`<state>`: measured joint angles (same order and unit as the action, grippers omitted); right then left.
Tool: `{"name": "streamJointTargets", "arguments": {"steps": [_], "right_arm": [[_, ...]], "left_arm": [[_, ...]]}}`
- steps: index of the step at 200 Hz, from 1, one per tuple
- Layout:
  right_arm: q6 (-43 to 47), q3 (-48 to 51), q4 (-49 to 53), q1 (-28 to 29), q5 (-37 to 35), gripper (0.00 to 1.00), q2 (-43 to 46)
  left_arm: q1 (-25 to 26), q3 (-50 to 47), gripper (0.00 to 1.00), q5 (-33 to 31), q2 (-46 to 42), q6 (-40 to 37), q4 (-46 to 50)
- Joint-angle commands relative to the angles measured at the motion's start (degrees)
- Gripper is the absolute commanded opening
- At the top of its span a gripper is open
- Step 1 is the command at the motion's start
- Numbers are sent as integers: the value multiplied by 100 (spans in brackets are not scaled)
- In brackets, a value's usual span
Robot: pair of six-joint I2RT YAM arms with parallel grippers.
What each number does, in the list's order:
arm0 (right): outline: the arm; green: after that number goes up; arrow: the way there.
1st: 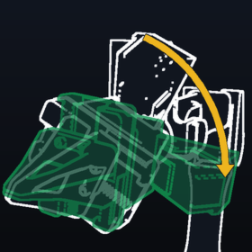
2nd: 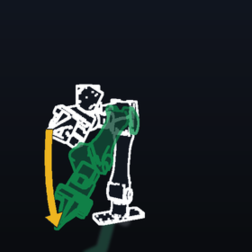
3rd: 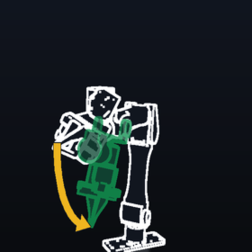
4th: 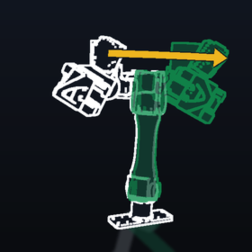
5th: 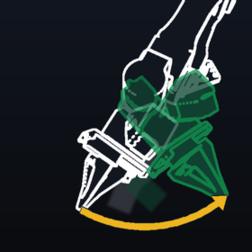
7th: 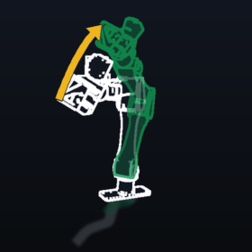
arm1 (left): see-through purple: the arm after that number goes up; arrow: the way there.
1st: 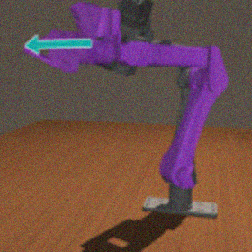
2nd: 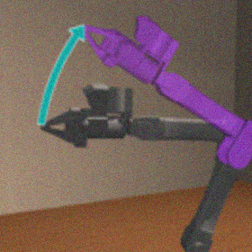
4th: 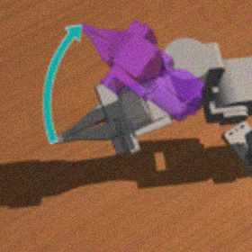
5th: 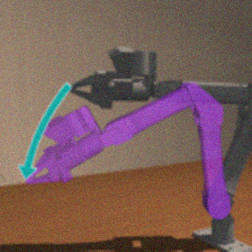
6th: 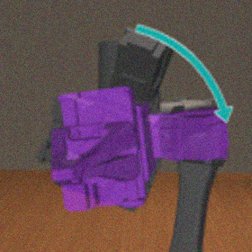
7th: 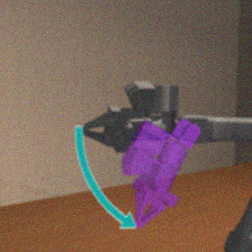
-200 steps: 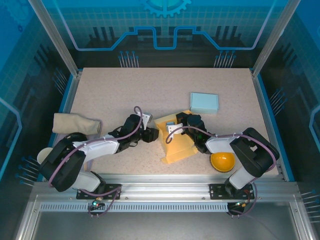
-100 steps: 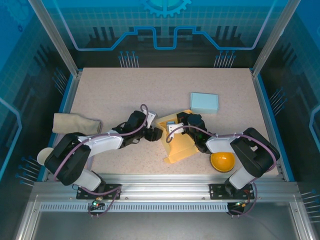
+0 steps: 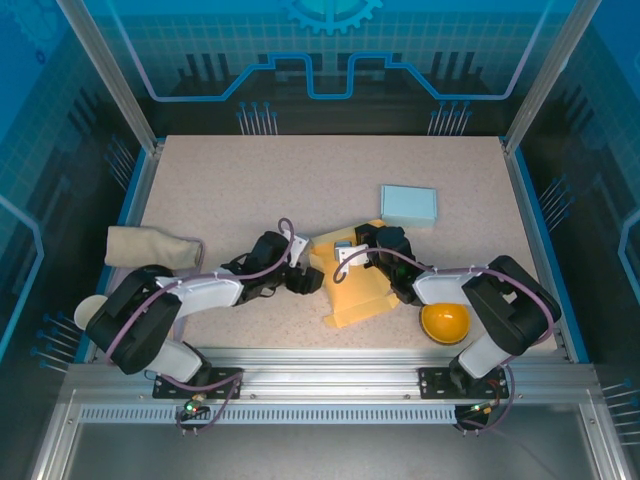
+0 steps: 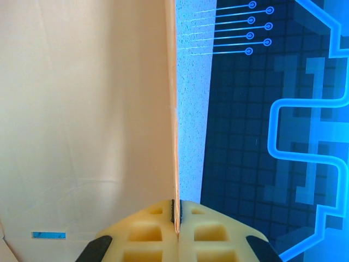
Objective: Fold the paper box
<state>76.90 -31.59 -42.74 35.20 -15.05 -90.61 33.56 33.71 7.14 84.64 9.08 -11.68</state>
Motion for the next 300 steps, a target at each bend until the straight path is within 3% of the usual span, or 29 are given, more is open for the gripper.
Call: {"name": "streamJointTargets", "arguments": {"steps": [1, 29, 91, 128, 188, 223, 254, 300], "right_arm": [[-185, -36, 283, -27, 134, 0, 111], [-156, -23, 363, -37, 143, 0, 183], [-137, -66, 433, -31, 143, 0, 149], [-149, -66, 406, -22, 116, 0, 140], [-169, -44, 459, -15, 107, 0, 192], [-193, -65, 464, -4, 107, 0, 219], [-196, -64, 565, -9, 90, 0, 219], [-175, -89, 596, -14, 39, 0, 219]], "left_arm": [[41, 221, 79, -360, 123, 35, -168], [1, 347, 77, -762, 210, 126, -168], [84, 613, 78, -570, 380, 706, -183], [348, 783, 75, -1424, 411, 934, 147], [427, 846, 69, -2235, 659, 638, 214], [695, 1107, 68, -3118, 878, 563, 524], [794, 1257, 53, -3528, 1194, 418, 571], [793, 1342, 49, -4051, 1409, 372, 724]]}}
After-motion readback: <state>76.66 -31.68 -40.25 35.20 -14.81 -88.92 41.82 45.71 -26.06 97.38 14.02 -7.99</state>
